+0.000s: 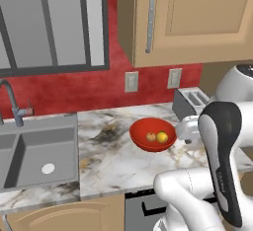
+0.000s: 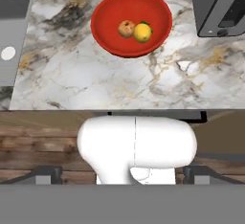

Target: Take the sweet potato, lemon, and tangerine from the freezer and place them in the bowl on the counter.

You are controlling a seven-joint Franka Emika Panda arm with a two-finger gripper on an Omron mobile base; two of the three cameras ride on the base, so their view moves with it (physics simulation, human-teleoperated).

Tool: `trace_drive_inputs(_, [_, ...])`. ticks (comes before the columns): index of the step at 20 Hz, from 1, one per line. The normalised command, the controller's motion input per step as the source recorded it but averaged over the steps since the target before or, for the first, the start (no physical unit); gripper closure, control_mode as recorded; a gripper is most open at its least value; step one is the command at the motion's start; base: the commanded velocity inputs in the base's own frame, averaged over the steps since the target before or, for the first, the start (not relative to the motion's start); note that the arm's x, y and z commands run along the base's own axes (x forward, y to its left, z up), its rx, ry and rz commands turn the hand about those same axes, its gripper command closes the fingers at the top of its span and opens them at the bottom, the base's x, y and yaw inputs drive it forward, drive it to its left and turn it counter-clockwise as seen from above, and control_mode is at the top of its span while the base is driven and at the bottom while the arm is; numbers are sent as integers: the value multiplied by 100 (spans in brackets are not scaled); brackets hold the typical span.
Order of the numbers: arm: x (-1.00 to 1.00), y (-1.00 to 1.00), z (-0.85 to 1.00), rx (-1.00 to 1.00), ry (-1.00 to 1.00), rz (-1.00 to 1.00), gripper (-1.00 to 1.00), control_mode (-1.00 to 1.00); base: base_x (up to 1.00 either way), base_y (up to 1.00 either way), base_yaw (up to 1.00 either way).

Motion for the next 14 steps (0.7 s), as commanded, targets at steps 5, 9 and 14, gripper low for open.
trace_drive_inputs(5, [-20,-11,48,0,-15,0,-100,-100,0,0,0])
trace_drive_inputs(9, [-9,-2,59,0,-13,0,-100,-100,0,0,0])
trace_drive_inputs(14, [-22,-7,49,0,-7,0,-100,-100,0,0,0])
